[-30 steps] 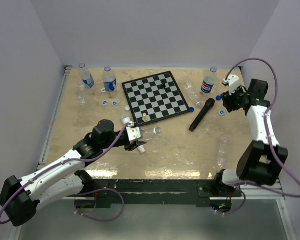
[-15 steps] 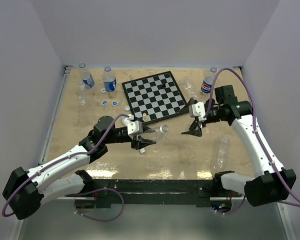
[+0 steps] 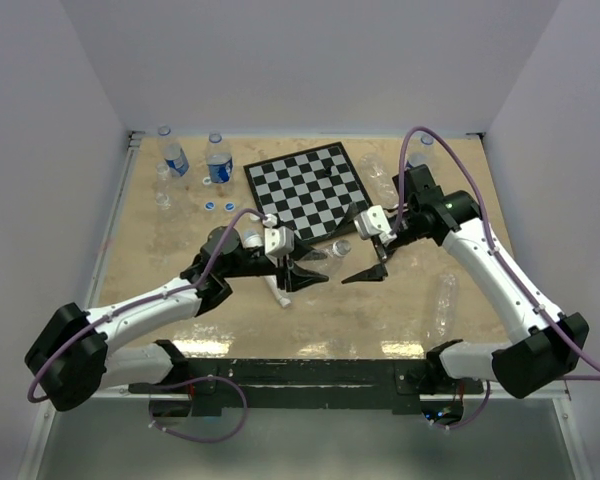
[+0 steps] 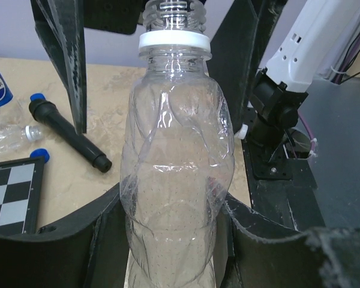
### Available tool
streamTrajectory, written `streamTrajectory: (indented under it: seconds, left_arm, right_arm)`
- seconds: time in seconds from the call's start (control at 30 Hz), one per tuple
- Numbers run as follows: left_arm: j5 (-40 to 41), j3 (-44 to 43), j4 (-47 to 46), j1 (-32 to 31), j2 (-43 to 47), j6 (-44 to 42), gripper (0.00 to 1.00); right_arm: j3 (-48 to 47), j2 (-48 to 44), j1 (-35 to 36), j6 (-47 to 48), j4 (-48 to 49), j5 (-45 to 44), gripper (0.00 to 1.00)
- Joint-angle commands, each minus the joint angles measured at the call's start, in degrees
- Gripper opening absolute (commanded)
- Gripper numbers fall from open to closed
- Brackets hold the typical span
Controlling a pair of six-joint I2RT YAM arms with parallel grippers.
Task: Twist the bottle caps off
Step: Place the plastic bottle at the center of the board.
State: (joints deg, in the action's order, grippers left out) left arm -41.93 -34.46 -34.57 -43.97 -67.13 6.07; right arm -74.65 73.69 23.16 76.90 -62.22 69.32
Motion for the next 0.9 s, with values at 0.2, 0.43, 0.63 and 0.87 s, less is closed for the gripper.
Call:
streamTrajectory:
  seconds: [0.2, 0.43, 0.63, 0.87]
  left_arm:
    - [0.1, -3.4, -12.7, -0.9, -4.3, 3.3, 0.04]
    - [1.5, -3.6, -14.1, -0.9, -5.3, 3.3, 0.04]
    - [2.8, -3.6, -14.4, -0.9, -5.3, 3.4, 0.06]
    - [6.2, -3.3, -11.4, -0.9, -2.6, 2.6, 0.48]
  right_arm:
    - [-0.2, -0.3, 2.2, -10.5, 5.1, 4.2, 0.91]
    - [0.4, 0.2, 2.6, -15.2, 8.3, 4.2, 0.82]
    - [0.5, 0.6, 3.0, -17.4, 9.7, 3.7, 0.54]
    - [-0.1, -0.2, 3.0, -20.0, 11.7, 1.7, 0.23]
